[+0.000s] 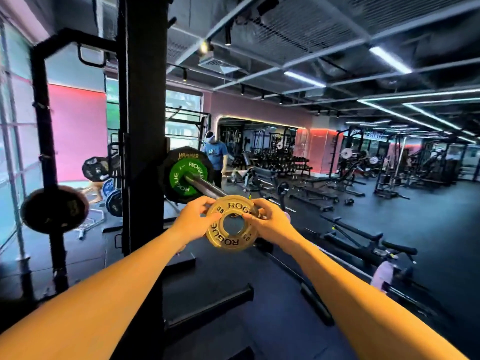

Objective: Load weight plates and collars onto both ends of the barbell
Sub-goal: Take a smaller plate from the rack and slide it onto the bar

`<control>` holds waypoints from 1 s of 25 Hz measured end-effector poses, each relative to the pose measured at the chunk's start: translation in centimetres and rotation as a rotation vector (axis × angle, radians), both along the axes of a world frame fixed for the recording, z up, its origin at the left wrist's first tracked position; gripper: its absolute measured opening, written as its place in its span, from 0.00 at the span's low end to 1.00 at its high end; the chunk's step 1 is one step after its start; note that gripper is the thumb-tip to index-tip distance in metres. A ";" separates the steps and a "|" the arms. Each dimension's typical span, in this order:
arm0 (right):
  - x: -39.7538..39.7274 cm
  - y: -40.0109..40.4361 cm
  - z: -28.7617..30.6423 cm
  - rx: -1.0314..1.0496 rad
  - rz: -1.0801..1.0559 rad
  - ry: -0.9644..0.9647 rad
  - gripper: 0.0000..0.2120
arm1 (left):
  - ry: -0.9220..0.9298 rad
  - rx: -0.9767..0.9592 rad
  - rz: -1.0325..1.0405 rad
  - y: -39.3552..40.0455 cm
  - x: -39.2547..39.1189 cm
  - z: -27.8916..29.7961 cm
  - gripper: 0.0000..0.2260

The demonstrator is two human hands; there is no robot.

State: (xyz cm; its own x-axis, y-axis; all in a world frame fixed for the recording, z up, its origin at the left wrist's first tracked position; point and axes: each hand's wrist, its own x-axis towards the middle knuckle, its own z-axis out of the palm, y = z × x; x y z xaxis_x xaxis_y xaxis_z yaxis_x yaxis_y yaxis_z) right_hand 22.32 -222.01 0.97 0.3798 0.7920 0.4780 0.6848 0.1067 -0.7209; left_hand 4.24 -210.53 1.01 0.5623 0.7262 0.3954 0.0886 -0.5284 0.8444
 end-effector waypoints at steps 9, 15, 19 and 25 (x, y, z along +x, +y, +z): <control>4.6 3.4 0.1 0.092 0.206 0.035 0.11 | -0.008 0.213 0.111 0.4 1.9 1.2 0.10; 5.5 5.3 0.6 0.106 0.253 0.048 0.14 | 0.001 0.233 0.143 2.0 2.8 2.1 0.11; 5.7 7.3 0.7 0.083 0.263 0.054 0.15 | 0.021 0.206 0.227 3.3 3.2 1.7 0.11; 6.4 10.3 0.5 0.106 0.269 0.060 0.17 | -0.031 0.135 0.253 5.9 3.7 1.3 0.11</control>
State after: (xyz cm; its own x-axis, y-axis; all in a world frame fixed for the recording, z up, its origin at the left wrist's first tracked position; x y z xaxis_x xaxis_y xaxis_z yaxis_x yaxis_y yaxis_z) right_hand 28.71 -211.74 1.45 0.1934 0.8147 0.5467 0.5781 0.3556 -0.7344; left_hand 7.91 -204.64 2.29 0.3561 0.7818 0.5118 0.2074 -0.6002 0.7725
